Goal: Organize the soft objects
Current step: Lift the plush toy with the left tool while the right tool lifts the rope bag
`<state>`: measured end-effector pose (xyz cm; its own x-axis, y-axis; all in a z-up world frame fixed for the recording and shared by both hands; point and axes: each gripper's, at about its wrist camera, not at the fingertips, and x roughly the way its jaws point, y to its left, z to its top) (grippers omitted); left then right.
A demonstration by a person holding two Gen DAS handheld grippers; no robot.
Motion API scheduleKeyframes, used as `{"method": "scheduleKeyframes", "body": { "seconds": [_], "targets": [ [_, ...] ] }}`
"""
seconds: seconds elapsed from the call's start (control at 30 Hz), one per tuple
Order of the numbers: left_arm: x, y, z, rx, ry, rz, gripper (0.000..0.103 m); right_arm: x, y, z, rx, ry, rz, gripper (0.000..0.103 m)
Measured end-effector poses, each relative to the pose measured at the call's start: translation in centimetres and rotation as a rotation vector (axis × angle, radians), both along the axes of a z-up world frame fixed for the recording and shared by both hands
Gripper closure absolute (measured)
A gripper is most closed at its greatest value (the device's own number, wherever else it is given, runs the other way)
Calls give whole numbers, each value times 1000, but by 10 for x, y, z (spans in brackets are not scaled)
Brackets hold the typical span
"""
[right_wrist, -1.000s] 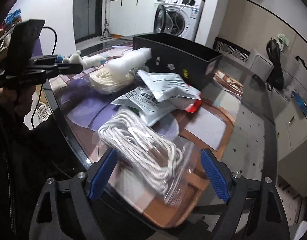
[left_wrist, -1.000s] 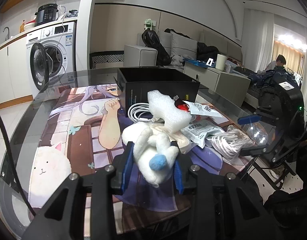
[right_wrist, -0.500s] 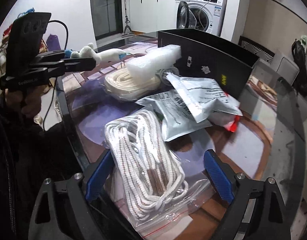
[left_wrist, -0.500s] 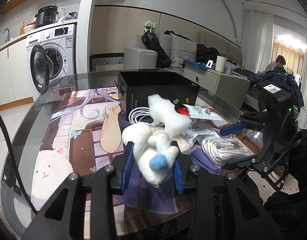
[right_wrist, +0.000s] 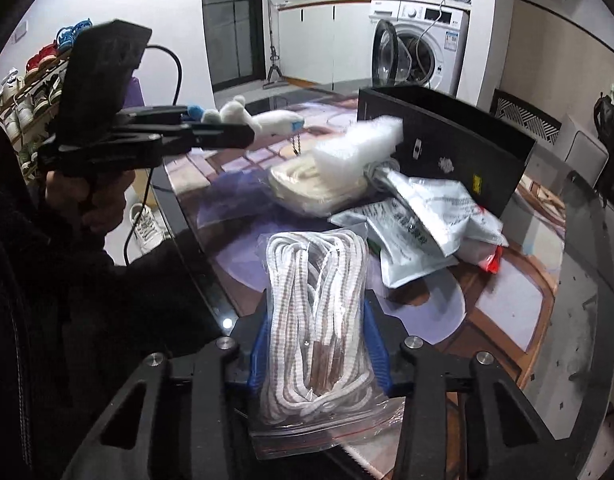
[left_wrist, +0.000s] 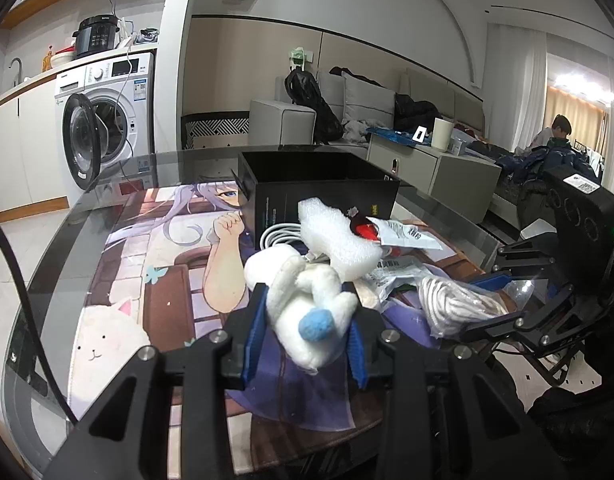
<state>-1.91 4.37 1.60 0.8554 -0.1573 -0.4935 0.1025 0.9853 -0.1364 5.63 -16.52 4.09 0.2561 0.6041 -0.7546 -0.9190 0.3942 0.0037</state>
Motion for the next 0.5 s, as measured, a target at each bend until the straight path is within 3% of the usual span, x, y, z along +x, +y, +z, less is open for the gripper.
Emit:
{"method": "scheduleKeyframes", "body": {
  "seconds": [0.3,0.5],
  "targets": [
    [3,2,14,-5,-37,-6,69,12,-19,46,198,-88,-134,61],
    [18,0,32,-31,-66,-33,69,26,-21,61,250,-114,-229,61]
  ]
}}
